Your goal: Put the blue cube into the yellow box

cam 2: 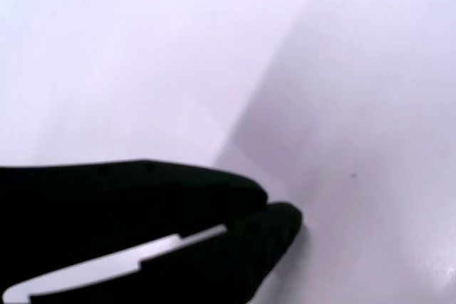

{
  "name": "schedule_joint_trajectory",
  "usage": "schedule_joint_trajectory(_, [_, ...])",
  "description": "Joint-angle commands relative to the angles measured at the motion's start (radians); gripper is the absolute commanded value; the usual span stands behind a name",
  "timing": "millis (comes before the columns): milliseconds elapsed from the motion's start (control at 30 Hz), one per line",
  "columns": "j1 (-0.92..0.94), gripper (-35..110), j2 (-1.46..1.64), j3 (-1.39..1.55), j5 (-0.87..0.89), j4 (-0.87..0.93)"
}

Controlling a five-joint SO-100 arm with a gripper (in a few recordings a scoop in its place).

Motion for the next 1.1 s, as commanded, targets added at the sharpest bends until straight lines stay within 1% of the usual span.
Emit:
schedule_joint_trajectory(0, [-0.034, 1, 0.029, 0.028, 0.087, 0.009])
schedule_joint_trajectory(333, [-0.035, 1, 0.029, 0.028, 0.08, 0.009])
schedule_joint_trajectory(433, [-0.025, 6, 0.029, 0.028, 0.055, -0.008])
schedule_joint_trajectory(533, [0.012, 16, -0.025, 0.02, 0.061, -0.173])
schedule_joint_trajectory(600, [0.054, 21, -0.124, -0.011, 0.006, -0.33])
schedule_joint_trajectory(767, [0.106, 30, -0.388, -0.164, -0.002, -0.673])
schedule_joint_trajectory(867, [0.123, 33, -0.551, -0.278, 0.035, -0.833])
schedule_joint_trajectory(1067, [0.175, 32, -0.87, -0.488, 0.084, -1.098])
